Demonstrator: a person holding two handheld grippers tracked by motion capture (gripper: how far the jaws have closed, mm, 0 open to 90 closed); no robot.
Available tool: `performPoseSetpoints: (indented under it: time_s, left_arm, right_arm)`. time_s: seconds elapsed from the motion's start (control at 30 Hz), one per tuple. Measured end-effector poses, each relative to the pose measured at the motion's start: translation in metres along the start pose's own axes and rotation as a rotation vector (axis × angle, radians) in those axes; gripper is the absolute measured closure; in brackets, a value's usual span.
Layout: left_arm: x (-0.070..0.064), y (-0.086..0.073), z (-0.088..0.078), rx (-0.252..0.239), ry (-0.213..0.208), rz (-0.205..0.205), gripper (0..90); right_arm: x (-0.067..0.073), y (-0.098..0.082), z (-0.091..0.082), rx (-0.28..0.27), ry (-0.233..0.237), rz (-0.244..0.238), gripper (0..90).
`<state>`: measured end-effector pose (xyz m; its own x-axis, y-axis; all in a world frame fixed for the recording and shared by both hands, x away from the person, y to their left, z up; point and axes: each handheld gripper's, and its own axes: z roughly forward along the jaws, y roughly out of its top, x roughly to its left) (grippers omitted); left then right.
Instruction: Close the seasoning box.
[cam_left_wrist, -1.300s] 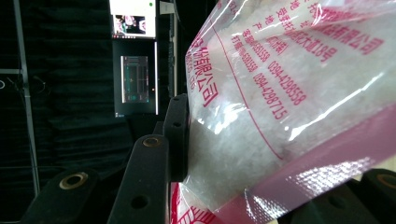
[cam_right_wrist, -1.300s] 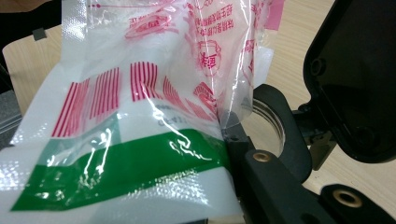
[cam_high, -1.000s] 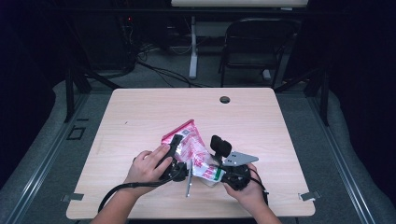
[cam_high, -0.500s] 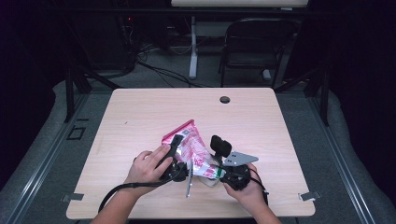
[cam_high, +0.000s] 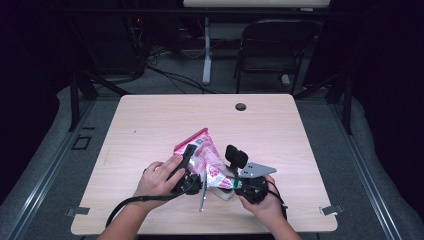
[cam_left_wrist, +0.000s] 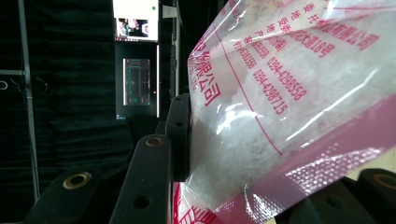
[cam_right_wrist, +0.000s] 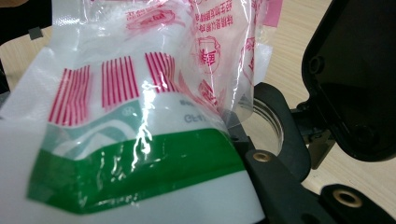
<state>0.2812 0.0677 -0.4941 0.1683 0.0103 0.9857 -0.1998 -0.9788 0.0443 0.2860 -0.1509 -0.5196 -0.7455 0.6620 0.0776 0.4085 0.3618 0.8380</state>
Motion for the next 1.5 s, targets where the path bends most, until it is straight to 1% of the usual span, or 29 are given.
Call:
performPoseSetpoints:
  time_s: [0.2, 0.27, 0.3, 0.33, 0.4, 0.77, 0.8, 0.87, 1.1, 1.23, 1.4, 1.43, 1.5]
  left_arm:
    - [0.0002, 0.0002, -0.0003, -0.002, 0.002, 0.000, 70.2]
    - [0.0005, 0.0009, -0.0014, 0.015, -0.013, -0.005, 70.2]
    - [0.0009, 0.0012, -0.0016, 0.012, -0.005, 0.000, 70.2]
    - [0.0005, 0.0007, -0.0009, -0.002, 0.005, -0.001, 70.2]
    - [0.0010, 0.0010, -0.0012, -0.001, 0.008, 0.004, 70.3]
    - [0.0017, 0.0020, -0.0018, -0.003, 0.011, 0.001, 70.8]
    - [0.0018, 0.0022, -0.0023, 0.003, 0.004, -0.002, 70.9]
    - [0.0025, 0.0026, -0.0026, -0.001, 0.011, 0.004, 70.9]
    - [0.0022, 0.0029, -0.0027, -0.006, 0.013, -0.003, 71.1]
    - [0.0025, 0.0034, -0.0031, -0.006, 0.016, 0.000, 71.2]
    - [0.0030, 0.0037, -0.0033, -0.007, 0.015, 0.000, 71.2]
    - [0.0026, 0.0036, -0.0032, -0.007, 0.010, -0.007, 71.2]
    - [0.0031, 0.0041, -0.0040, -0.001, 0.004, -0.007, 71.3]
  right_arm:
    - [-0.0002, -0.0001, 0.0003, 0.001, -0.004, 0.002, 90.0]
    - [-0.0003, -0.0001, 0.0005, 0.000, -0.004, 0.002, 90.0]
    - [-0.0004, -0.0001, 0.0005, 0.001, -0.004, 0.001, 90.0]
    - [-0.0005, -0.0001, 0.0005, 0.002, -0.005, 0.001, 90.0]
    - [-0.0005, -0.0001, 0.0005, 0.001, -0.007, 0.002, 90.0]
    - [-0.0002, -0.0001, 0.0007, 0.002, -0.007, 0.002, 90.0]
    - [0.0000, 0.0000, 0.0006, 0.003, -0.009, 0.001, 90.0]
    - [0.0001, 0.0001, 0.0005, 0.002, -0.008, 0.002, 90.0]
    - [0.0003, -0.0001, 0.0006, 0.000, -0.008, 0.003, 90.0]
    - [0.0001, -0.0002, 0.0006, 0.002, -0.009, 0.003, 90.0]
    - [-0.0002, -0.0002, 0.0007, 0.005, -0.011, 0.002, 90.0]
    - [-0.0002, -0.0001, 0.0006, 0.003, -0.011, 0.004, 90.0]
    - [-0.0005, 0.0000, 0.0001, 0.002, -0.014, 0.004, 90.0]
